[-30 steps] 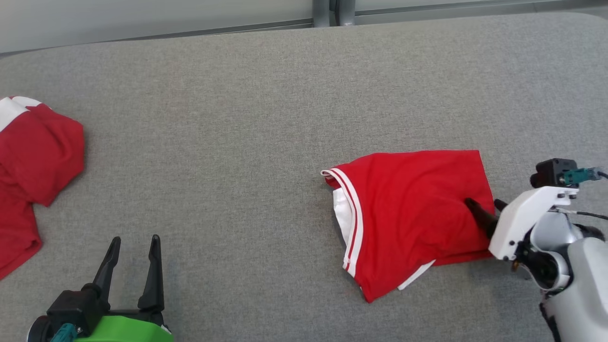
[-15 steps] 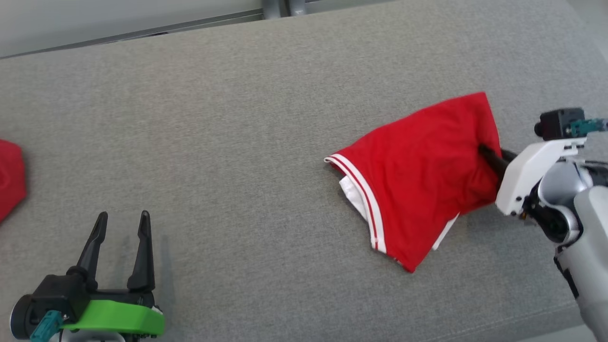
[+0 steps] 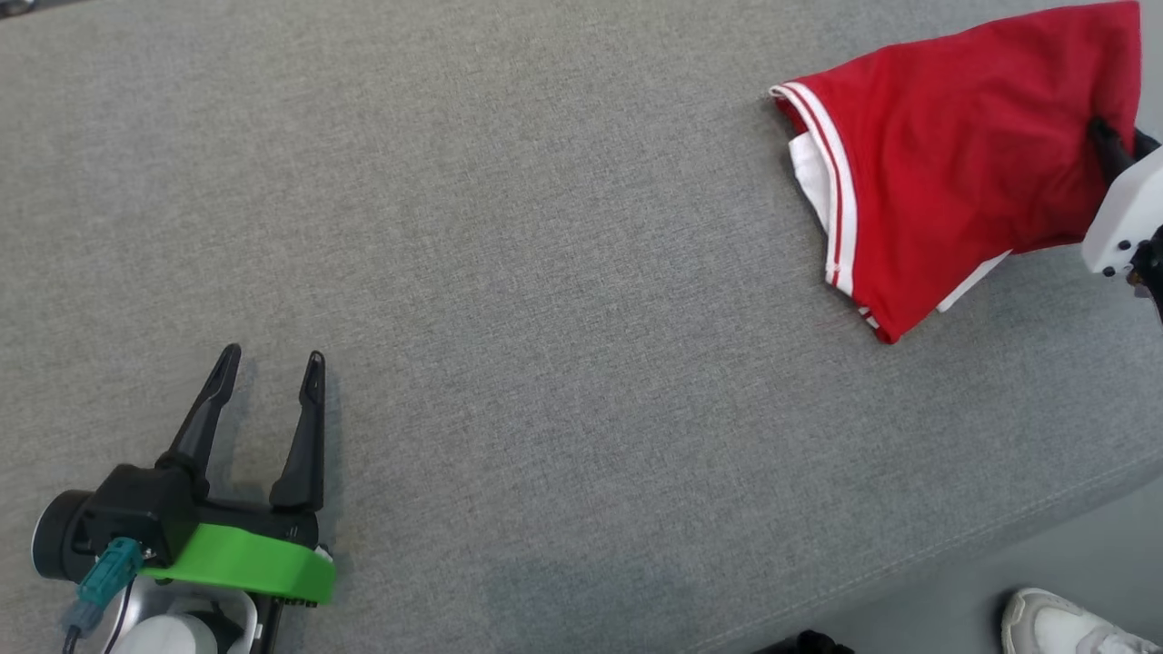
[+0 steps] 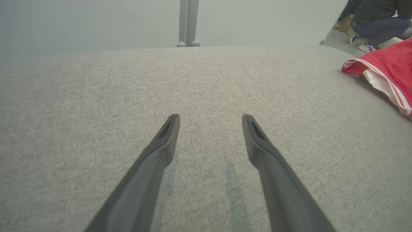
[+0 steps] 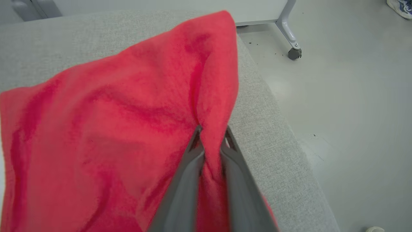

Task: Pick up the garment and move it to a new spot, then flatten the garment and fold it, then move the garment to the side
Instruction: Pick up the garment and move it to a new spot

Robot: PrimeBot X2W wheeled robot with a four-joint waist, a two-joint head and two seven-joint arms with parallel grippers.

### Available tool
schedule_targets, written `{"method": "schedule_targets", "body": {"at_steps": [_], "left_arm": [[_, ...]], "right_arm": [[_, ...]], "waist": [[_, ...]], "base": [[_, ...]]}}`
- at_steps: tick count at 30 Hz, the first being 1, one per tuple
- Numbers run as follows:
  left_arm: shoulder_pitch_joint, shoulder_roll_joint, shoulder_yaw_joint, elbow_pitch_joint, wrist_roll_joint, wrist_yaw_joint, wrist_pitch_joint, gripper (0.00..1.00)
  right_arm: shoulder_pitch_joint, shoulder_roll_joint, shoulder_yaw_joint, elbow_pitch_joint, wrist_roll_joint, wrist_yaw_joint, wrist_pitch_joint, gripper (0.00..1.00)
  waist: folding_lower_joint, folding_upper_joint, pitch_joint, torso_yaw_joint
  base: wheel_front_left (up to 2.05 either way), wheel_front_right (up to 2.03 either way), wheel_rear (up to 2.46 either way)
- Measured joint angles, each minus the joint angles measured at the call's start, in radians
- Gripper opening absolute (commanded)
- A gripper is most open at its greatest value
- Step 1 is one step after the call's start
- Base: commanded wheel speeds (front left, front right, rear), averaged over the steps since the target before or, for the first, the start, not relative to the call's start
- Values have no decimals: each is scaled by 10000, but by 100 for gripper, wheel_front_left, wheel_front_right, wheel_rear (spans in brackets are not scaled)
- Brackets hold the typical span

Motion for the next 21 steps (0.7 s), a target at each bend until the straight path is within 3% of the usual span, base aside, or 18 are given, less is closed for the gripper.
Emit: {"method": "schedule_targets", "body": {"at_steps": [10,11,12,21], "left_arm": [[-156,188,96,-380,111,272,213,100],[-157,203,115,-433,111,282,209,100],[-157,221,132,-479,113,303,190,100],[-174,-21,86,-303,73,384,-219,100]], "right_arm": [[-1127,-412,-454,1580,-1214,2,-1281,0],[-1288,-456,-585,1718,-1392,2,-1503,26],[-1434,-527,-650,1856,-1670,2,-1699,100],[-1832,-456,-1319,2429,-3235,2,-3724,100]], "waist": [[0,0,823,204],[0,0,871,269],[1,0,919,332],[1,0,980,816]], "base": [[0,0,0],[0,0,0],[0,0,0],[0,0,0]]}}
